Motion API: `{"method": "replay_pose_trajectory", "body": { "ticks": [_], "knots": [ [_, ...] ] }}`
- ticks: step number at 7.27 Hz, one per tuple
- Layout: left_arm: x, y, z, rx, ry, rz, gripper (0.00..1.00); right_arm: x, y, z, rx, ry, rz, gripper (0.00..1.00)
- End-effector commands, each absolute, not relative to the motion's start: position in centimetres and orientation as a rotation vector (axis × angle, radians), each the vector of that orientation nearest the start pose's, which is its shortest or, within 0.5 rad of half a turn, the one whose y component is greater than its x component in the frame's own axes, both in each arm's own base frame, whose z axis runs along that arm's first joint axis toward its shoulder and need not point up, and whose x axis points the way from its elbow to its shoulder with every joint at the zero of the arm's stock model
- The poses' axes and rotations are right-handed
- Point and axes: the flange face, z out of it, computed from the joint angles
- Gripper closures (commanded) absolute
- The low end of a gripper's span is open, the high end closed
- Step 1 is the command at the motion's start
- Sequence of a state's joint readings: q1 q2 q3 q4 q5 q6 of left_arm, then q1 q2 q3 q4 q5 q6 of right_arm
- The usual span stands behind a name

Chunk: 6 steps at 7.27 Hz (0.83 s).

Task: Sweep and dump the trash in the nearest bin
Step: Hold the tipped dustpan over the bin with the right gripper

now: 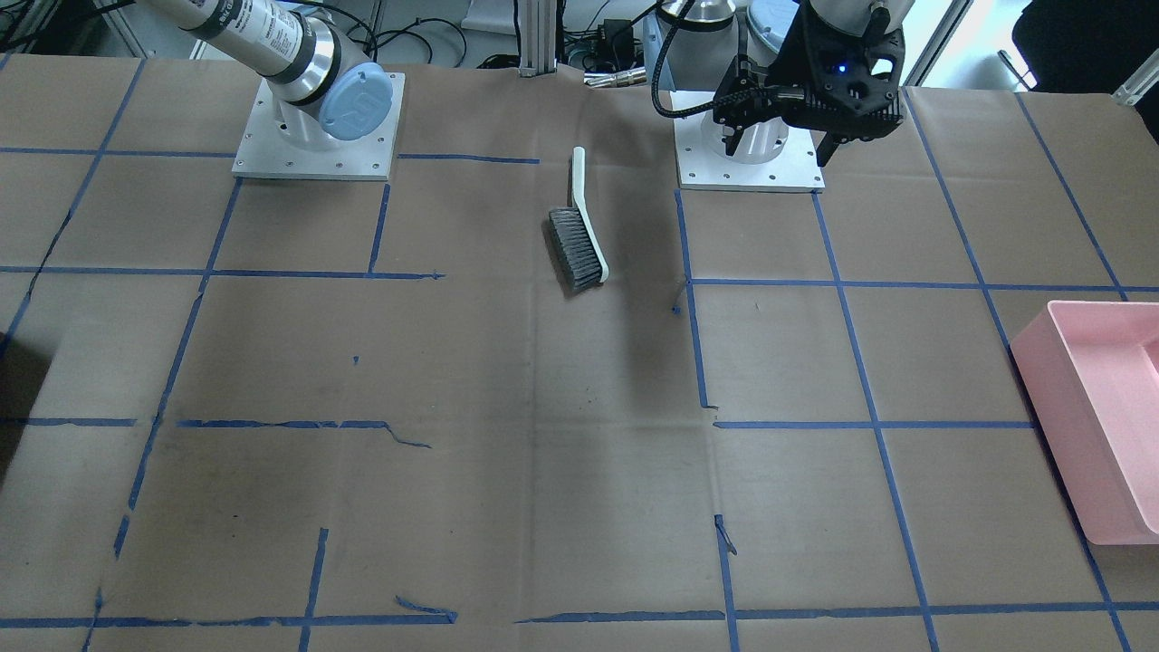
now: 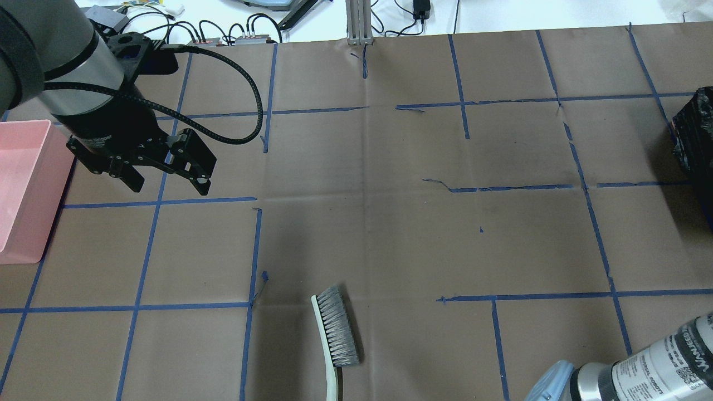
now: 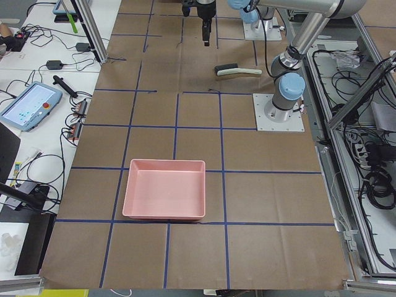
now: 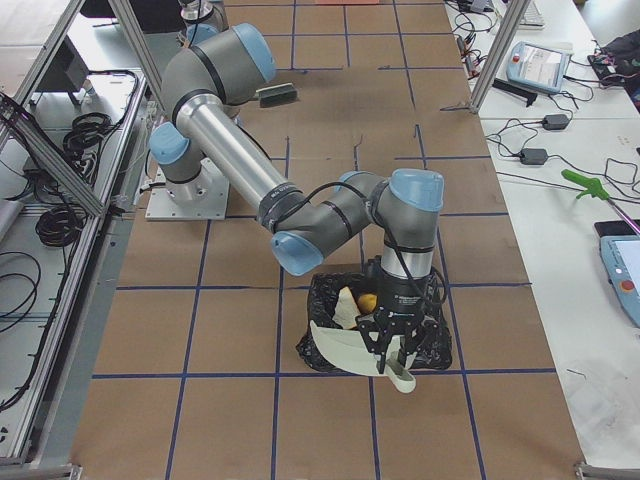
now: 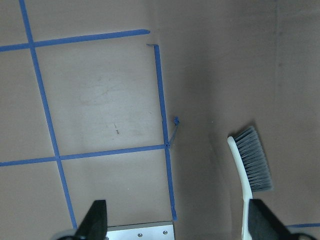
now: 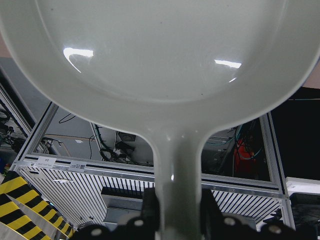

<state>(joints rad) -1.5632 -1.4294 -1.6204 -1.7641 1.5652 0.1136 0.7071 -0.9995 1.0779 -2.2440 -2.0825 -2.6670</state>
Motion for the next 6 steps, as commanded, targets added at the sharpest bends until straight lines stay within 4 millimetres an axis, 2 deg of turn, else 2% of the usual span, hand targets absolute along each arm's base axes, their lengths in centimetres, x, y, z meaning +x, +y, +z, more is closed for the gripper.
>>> {"method": "replay_pose_trajectory", "body": {
  "ticks": [1, 2, 4, 5, 6],
  "knots": [
    [-13.0, -42.1, 51.0, 0.166, 3.138, 0.152, 0.01, -51.4, -54.8, 48.6, -2.527, 2.321, 1.130, 1.00],
    [-13.0, -42.1, 50.9, 0.166, 3.138, 0.154, 0.01, -50.6, -54.1, 50.4, -2.533, 2.337, 1.144, 1.00],
    [-13.0, -42.3, 50.7, 0.164, 3.138, 0.159, 0.01, -49.3, -53.1, 50.8, -2.538, 2.324, 1.120, 1.00],
    [-13.0, -42.5, 50.8, 0.133, 3.139, 0.145, 0.01, -48.1, -52.2, 51.5, -2.540, 2.330, 1.108, 1.00],
    [-13.0, -43.2, 50.7, 0.140, 3.137, 0.099, 0.00, -46.2, -51.2, 51.9, -2.580, 2.342, 1.018, 1.00]
  ]
}}
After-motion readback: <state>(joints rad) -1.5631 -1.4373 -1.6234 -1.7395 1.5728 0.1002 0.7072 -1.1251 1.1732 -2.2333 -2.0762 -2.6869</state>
